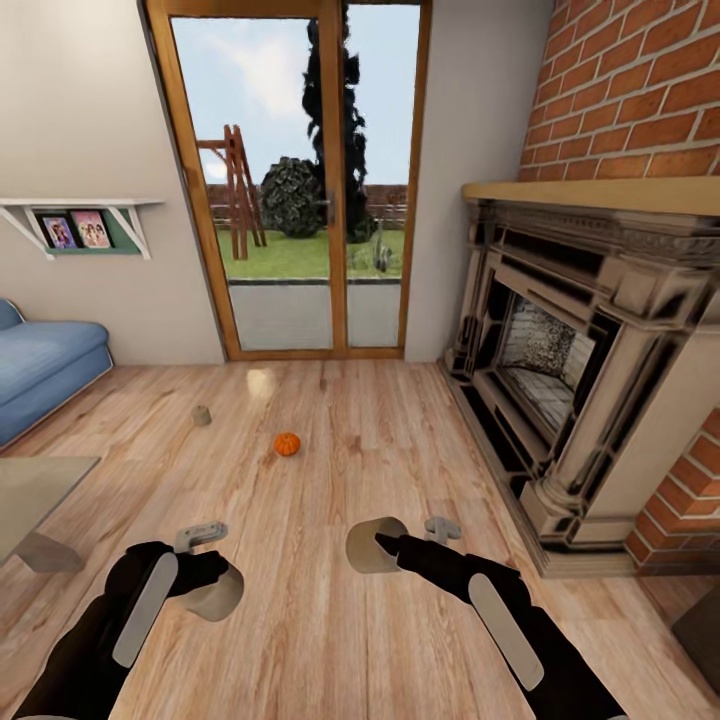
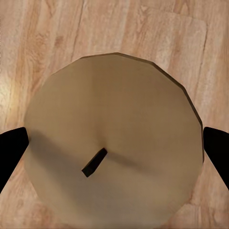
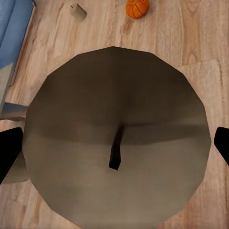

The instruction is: Place each of the two pumpkins and all three candles from the living room inside a cabinet in the living room (use any cabinet), then make sure every cabinet is closed, and position the cauldron so it is next to a table in the living room.

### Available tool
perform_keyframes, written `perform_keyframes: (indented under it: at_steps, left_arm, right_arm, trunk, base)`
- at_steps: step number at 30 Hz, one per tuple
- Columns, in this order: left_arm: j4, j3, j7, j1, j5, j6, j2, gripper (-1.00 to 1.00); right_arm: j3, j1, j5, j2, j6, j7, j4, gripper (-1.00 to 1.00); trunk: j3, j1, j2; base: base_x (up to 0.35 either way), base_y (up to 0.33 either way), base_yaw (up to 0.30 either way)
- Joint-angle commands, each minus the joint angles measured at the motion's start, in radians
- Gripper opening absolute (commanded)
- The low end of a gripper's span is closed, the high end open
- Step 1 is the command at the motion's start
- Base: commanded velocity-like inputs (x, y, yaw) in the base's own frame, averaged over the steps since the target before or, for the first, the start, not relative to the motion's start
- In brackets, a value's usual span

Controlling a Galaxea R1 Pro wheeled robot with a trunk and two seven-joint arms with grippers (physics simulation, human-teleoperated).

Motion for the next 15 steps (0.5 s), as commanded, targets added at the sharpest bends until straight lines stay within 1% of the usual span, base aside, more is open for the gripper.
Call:
perform_keyframes:
  at_steps: [1,5,8,11,15]
  left_arm:
    - [-0.001,0.000,0.009,-0.001,0.009,0.003,0.000,-1.00]
    - [-0.001,0.000,0.009,-0.001,0.009,0.003,-0.001,-1.00]
    - [0.000,-0.006,0.009,-0.001,0.010,0.003,-0.002,-1.00]
    - [0.001,-0.008,0.009,-0.001,0.010,0.003,-0.002,-1.00]
    - [0.001,-0.012,0.009,-0.001,0.011,0.003,-0.003,-1.00]
  right_arm:
    - [0.001,-0.001,0.000,-0.001,0.003,0.001,-0.001,-1.00]
    - [0.002,-0.001,-0.002,0.000,0.002,-0.001,0.001,-1.00]
    - [0.002,-0.001,-0.003,0.000,0.002,-0.001,0.002,-1.00]
    - [0.002,-0.001,-0.003,0.000,0.002,-0.002,0.002,-1.00]
    - [0.001,-0.001,-0.004,0.000,0.002,-0.002,0.003,-1.00]
  trunk:
    - [0.002,-0.004,0.007]
    - [0.015,-0.019,0.035]
    - [0.024,-0.031,0.056]
    - [0.034,-0.042,0.077]
    - [0.046,-0.058,0.105]
  base:
    - [0.000,0.000,0.000]
    - [0.000,0.000,0.007]
    - [0.000,0.000,0.088]
    - [0.000,0.000,0.190]
    - [0.000,0.000,0.263]
